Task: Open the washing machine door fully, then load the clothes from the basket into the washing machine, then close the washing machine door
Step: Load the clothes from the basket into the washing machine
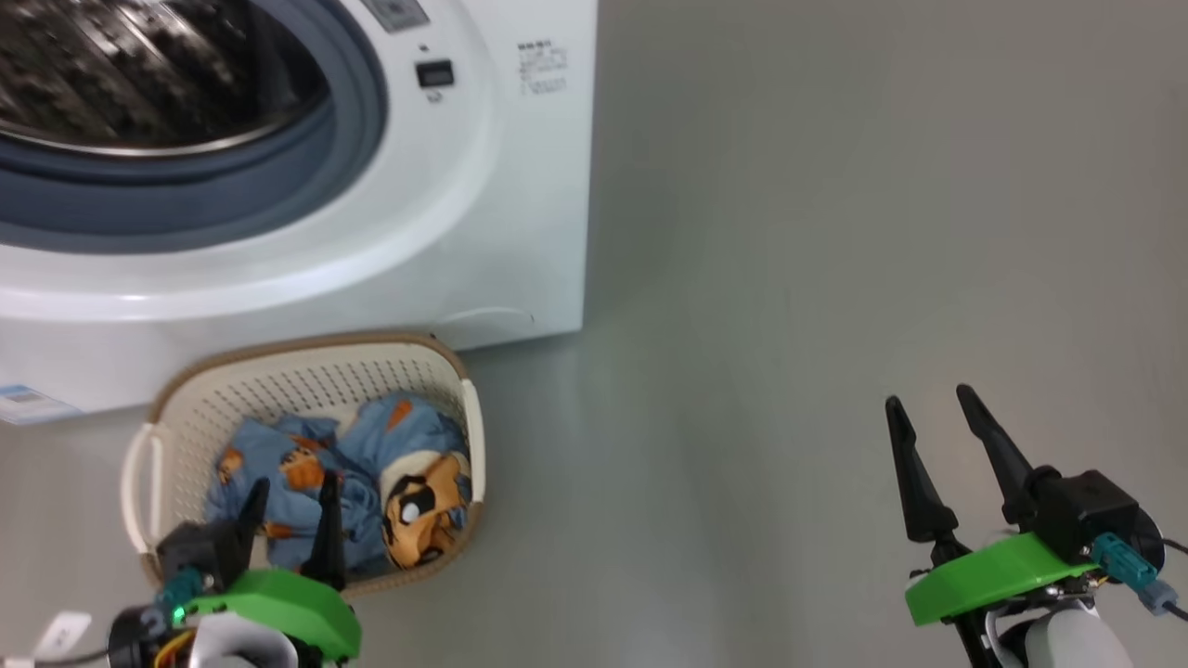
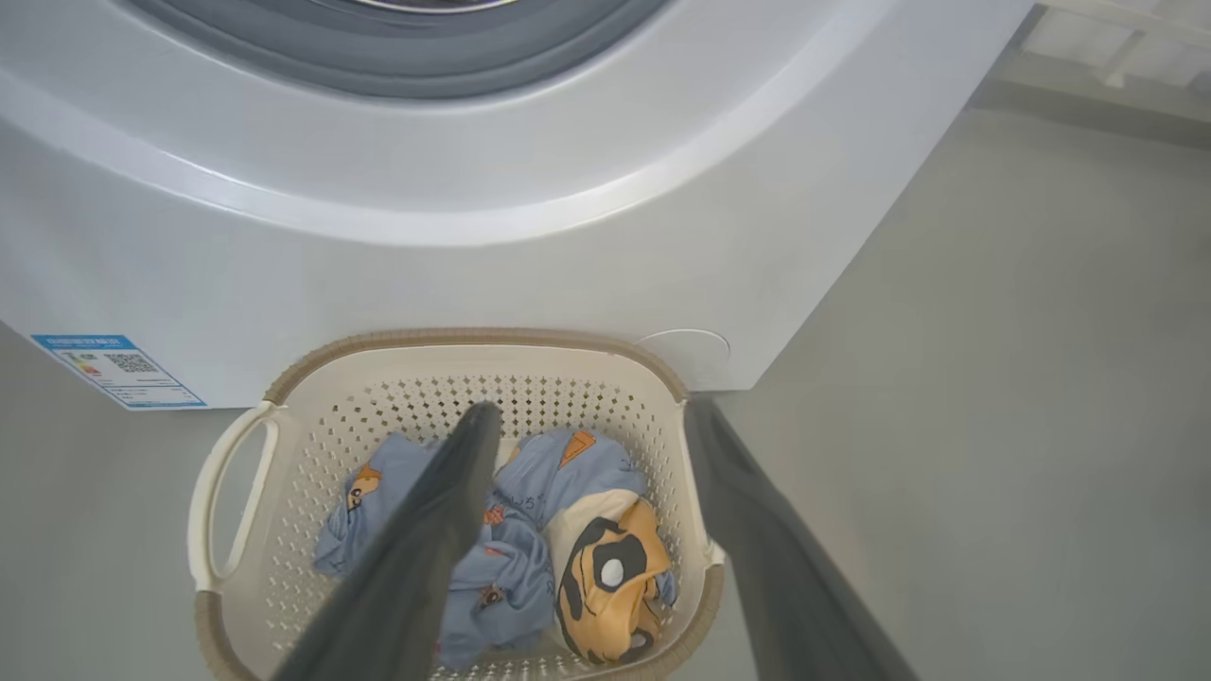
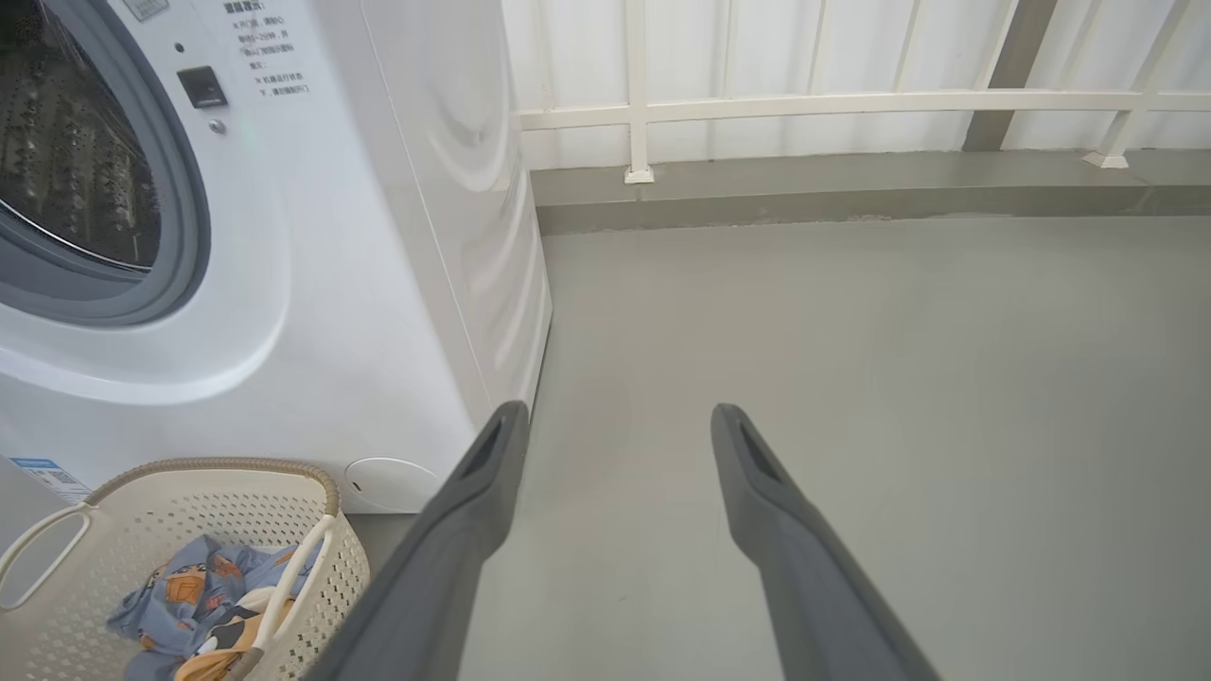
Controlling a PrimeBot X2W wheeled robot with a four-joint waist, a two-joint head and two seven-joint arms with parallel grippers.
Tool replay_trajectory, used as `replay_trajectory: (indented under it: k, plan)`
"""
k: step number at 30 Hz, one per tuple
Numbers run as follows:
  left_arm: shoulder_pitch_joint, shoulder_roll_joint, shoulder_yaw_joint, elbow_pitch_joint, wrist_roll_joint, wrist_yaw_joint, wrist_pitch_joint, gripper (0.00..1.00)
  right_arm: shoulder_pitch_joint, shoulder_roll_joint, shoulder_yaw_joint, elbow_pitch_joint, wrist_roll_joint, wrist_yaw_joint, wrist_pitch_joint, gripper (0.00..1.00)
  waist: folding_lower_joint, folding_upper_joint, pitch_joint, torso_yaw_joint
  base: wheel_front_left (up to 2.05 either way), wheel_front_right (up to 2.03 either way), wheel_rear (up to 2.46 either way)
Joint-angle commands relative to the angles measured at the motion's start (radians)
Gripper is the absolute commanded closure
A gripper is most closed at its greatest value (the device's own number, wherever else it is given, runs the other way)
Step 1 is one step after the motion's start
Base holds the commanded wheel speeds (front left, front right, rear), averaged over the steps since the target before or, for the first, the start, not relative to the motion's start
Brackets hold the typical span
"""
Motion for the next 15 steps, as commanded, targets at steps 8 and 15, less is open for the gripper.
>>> replay_trajectory:
  k: [8, 15]
  plan:
    - [-0.166, 0.093, 0.023, 0.160, 0.037, -0.017, -0.006, 0.00, -0.073, 0.007, 0.042, -0.043, 0.010, 0.002, -0.012, 0.00, 0.0000, -0.0001, 0.225, -0.135, 0.00, 0.00, 0.00]
    - [-0.291, 0.166, 0.018, 0.315, 0.056, -0.021, -0.006, 0.00, -0.104, 0.012, 0.079, -0.048, 0.037, 0.002, -0.012, 0.00, 0.0000, -0.0001, 0.333, -0.211, 0.00, 0.00, 0.00]
